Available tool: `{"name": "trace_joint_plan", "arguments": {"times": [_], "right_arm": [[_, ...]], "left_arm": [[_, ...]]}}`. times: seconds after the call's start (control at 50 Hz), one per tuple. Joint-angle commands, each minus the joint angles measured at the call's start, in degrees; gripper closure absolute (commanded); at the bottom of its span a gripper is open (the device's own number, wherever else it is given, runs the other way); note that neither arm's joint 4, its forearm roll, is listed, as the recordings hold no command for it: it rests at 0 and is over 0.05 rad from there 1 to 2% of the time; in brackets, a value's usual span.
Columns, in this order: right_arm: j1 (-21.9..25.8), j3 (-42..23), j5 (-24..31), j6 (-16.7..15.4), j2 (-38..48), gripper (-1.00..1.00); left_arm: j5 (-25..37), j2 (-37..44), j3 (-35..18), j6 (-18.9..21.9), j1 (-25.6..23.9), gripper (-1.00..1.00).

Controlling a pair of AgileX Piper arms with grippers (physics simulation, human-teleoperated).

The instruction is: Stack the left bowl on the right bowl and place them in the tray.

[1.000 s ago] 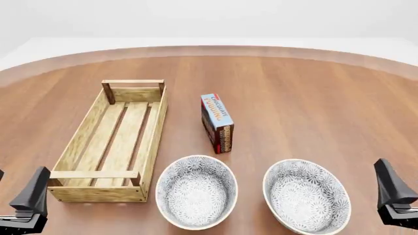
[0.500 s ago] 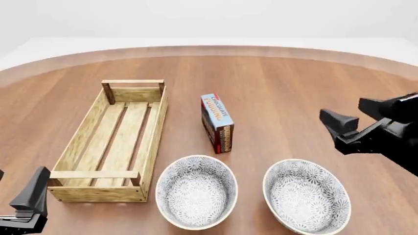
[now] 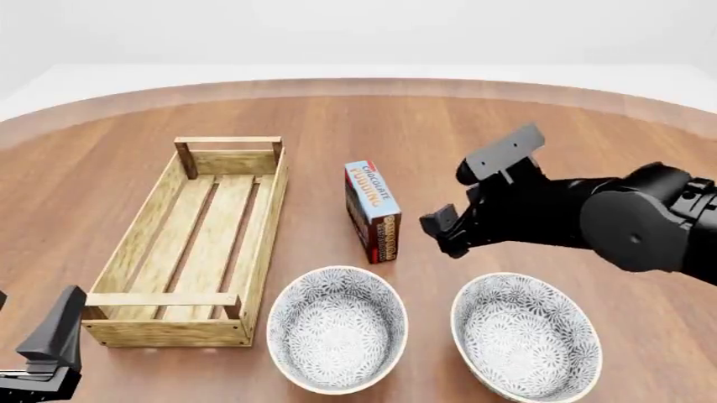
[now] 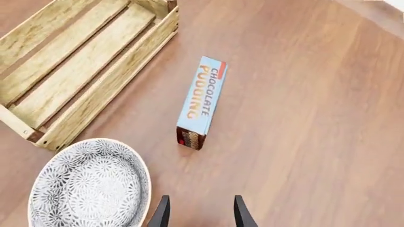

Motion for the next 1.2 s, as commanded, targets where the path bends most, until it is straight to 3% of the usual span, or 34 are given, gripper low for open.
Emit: {"name": "trace_joint_plan", "arguments": {"times": [0.02,0.4,0.86,1.2], "right_arm": [[5.02,-4.31,2.66,1.29,10.22,-1.00],[10.23,-5.20,1.12,4.05,17.94,-1.00],[11.05,-3.70,-2.36,5.24,23.02,-1.00],[13.17,-1.86,-7.19,8.03,26.67,-1.00]], "left_arm": [[0.00,0.00,0.00,0.00,0.00,-1.00],[0.00,0.00,0.00,0.00,0.00,-1.00],[0.00,0.00,0.00,0.00,0.00,-1.00],[0.00,0.00,0.00,0.00,0.00,-1.00]]}}
